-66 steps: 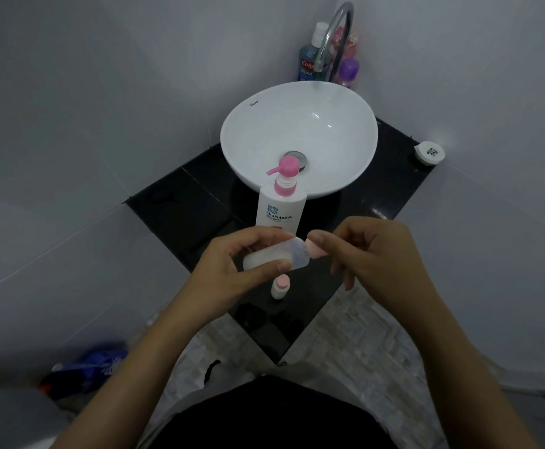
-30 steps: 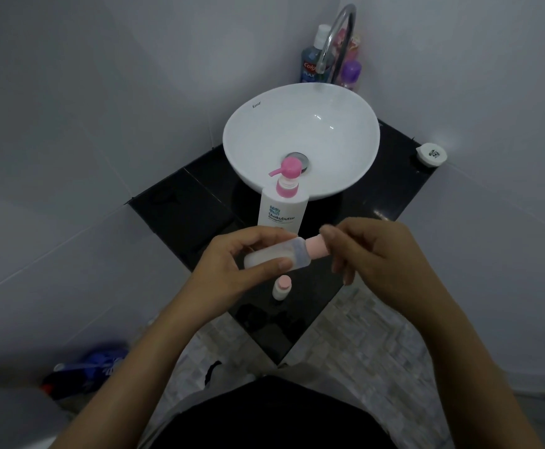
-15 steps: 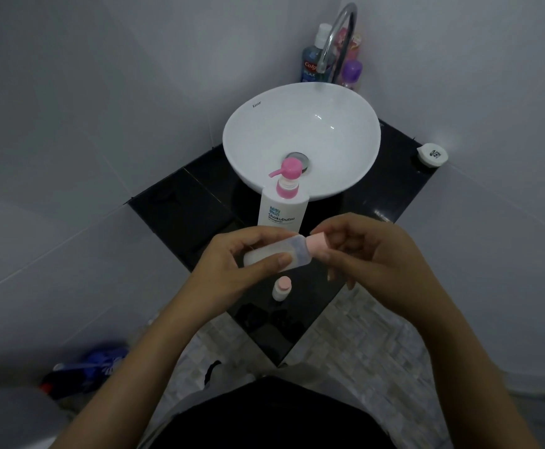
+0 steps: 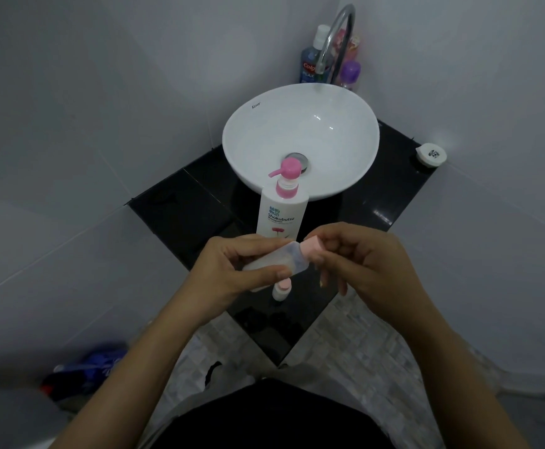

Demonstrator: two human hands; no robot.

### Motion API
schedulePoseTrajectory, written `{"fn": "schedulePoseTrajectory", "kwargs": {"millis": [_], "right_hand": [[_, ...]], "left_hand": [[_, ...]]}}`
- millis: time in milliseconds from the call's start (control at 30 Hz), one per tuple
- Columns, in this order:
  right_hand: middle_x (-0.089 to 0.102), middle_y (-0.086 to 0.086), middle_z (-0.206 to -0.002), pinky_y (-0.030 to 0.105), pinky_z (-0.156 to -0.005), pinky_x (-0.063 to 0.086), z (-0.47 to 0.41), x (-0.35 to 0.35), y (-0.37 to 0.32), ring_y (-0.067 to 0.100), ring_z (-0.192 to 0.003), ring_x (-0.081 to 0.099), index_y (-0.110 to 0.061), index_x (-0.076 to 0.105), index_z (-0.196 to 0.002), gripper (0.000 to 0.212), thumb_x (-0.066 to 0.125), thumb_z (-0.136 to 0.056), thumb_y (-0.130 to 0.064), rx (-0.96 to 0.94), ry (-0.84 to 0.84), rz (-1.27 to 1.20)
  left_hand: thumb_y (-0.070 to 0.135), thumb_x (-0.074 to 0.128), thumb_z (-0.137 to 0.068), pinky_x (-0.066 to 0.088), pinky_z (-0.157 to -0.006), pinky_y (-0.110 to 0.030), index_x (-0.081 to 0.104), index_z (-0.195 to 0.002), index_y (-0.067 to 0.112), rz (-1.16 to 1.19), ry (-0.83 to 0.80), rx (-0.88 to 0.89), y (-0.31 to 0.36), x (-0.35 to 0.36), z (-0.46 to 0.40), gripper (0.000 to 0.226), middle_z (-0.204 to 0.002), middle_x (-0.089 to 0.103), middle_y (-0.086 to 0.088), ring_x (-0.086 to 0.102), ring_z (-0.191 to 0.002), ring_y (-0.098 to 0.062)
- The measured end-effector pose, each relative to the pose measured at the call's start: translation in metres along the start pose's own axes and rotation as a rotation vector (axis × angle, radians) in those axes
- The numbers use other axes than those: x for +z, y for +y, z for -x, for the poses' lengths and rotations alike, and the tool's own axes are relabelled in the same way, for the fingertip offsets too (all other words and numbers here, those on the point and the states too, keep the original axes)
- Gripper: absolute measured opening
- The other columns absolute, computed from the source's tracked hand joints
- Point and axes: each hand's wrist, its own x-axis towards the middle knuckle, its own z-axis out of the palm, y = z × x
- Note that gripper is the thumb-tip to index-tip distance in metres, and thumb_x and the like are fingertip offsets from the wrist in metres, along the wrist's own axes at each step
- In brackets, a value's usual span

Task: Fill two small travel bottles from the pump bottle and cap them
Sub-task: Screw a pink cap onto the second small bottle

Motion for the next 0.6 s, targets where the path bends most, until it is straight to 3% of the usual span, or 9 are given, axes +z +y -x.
{"fn": "schedulePoseTrajectory", "kwargs": {"millis": [133,233,433,600], "right_hand": [[0.067,-0.006,-0.065,0.013,-0.044,0.044,0.002,0.009,0.0,0.006,-0.049,0.06,-0.025,0.065,-0.094,0.028,0.055,-0.079,-0.046,0.022,0.052,-0.009],[0.067,-0.012,-0.065,0.012,-0.043,0.043,0.002,0.013,0.001,0.003,-0.048,0.059,-0.026,0.065,-0.092,0.024,0.055,-0.079,-0.043,0.052,0.081,-0.063],[0.069,0.011,-0.087,0.011,-0.053,0.047,0.0,0.002,-0.003,0.008,-0.061,0.064,-0.013,0.064,-0.113,0.036,0.063,-0.079,-0.024,0.006,-0.029,-0.234],[0.067,-0.006,-0.068,0.011,-0.047,0.043,-0.002,0.001,-0.007,0.005,-0.051,0.059,-0.014,0.065,-0.107,0.03,0.058,-0.083,-0.03,0.006,-0.029,-0.125]], "left_hand": [[0.019,0.073,-0.07,0.052,-0.08,-0.017,0.071,-0.108,0.013,-0.059,0.033,0.033,-0.001,0.002,0.001,0.038,-0.098,0.073,0.007,0.066,-0.098,-0.009],[0.023,0.073,-0.069,0.053,-0.079,-0.017,0.072,-0.107,0.014,-0.05,0.056,0.013,-0.003,0.003,0.002,0.039,-0.1,0.074,0.004,0.068,-0.098,-0.009],[0.021,0.072,-0.069,0.054,-0.077,-0.016,0.076,-0.101,0.021,0.174,0.008,-0.104,0.0,0.001,0.0,0.032,-0.105,0.075,0.0,0.07,-0.1,-0.013],[0.021,0.073,-0.065,0.054,-0.074,-0.015,0.075,-0.099,0.017,0.167,0.015,-0.093,0.005,0.003,-0.002,0.035,-0.1,0.076,0.001,0.071,-0.095,-0.011]]}}
